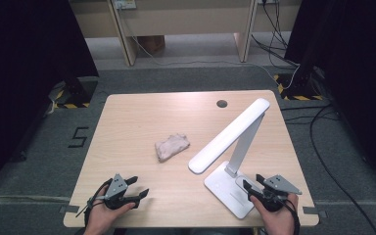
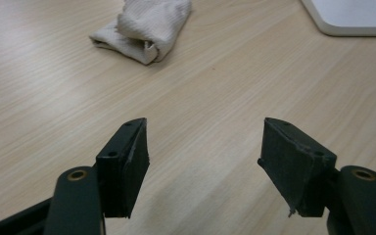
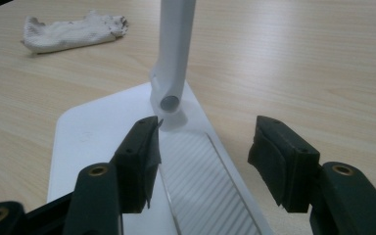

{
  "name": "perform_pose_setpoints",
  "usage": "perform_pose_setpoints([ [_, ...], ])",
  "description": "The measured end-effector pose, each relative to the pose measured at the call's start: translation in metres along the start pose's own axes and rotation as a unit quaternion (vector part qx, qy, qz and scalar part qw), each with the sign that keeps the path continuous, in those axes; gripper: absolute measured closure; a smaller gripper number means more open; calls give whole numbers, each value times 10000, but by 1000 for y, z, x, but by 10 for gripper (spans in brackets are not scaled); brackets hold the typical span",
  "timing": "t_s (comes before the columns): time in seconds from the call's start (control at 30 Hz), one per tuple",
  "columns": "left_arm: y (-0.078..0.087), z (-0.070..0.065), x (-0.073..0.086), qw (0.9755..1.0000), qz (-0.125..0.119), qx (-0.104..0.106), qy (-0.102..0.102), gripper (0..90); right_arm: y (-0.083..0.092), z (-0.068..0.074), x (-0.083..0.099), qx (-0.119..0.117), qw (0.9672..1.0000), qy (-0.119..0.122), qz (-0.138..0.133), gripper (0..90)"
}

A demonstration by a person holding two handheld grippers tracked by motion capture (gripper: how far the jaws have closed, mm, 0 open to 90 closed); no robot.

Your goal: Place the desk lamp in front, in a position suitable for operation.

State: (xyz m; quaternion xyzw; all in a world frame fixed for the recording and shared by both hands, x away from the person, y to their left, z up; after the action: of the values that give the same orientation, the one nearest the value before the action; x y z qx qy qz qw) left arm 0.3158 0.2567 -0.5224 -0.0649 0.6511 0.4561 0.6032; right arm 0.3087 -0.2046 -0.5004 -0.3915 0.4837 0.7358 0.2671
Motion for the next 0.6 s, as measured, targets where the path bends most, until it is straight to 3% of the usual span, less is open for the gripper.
perform_pose_setpoints([
  [0.33,-4,-11,-6,9996,-69,198,-166,366,-5,-9,0,216,9987,-223,400,445],
  [0.6,-14,-23,-19,9980,-187,456,-384,389,-10,-14,-1,168,9975,-348,591,446],
])
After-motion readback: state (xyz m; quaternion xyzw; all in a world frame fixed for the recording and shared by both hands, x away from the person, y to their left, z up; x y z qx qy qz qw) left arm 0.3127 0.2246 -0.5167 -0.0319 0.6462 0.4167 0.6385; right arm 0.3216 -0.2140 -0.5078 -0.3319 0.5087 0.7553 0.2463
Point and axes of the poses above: each handheld gripper's, and its own axes: y roughly backward along the jaws, x roughly out of its underside, z roughly to its left, the point moved 2 cm from there along -y, roughly forward along the jaws, and after that the axes turned 9 degrees about -y, right-handed, at the moved point
